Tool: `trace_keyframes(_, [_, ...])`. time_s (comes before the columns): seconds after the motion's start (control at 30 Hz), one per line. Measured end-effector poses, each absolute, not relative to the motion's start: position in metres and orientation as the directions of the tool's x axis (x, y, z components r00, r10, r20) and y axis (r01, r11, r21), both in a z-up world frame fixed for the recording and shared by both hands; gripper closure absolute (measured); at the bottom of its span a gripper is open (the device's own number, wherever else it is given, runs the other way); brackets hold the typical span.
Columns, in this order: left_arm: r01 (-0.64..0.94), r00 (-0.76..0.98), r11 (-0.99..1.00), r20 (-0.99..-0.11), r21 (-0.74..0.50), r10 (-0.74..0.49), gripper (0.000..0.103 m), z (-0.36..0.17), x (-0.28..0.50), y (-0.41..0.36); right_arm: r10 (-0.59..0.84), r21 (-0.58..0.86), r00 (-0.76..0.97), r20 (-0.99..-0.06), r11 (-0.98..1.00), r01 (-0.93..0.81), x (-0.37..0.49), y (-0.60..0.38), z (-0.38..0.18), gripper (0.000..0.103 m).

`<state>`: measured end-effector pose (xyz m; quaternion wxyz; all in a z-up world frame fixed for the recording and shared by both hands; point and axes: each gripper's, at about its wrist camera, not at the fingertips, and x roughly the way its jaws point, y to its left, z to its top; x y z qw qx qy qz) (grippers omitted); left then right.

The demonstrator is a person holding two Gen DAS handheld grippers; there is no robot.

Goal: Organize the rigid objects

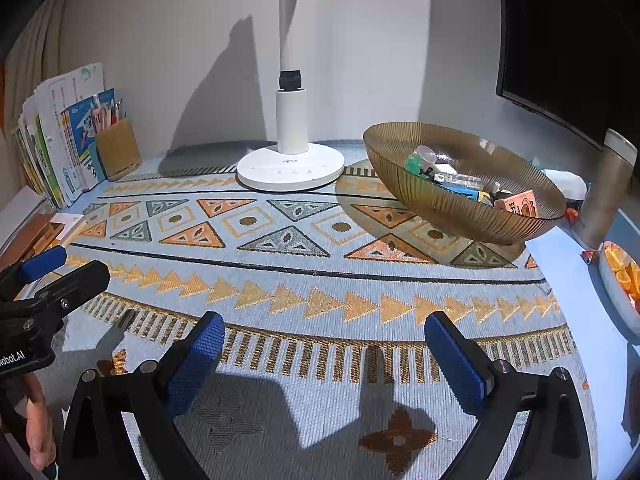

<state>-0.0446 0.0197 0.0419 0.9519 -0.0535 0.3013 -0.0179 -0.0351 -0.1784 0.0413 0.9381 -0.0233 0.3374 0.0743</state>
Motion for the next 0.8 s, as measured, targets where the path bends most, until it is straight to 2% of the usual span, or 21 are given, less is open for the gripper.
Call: trace_keyframes(0.8, [0.001, 0.812, 0.993, -0.580, -0.120, -0.071, 0.001, 0.0407, -0.0431, 0.0199, 0.136, 0.019, 0.754, -0.642, 0.987, -0.162, -0.0317, -0.1850, 0.0387, 0.002])
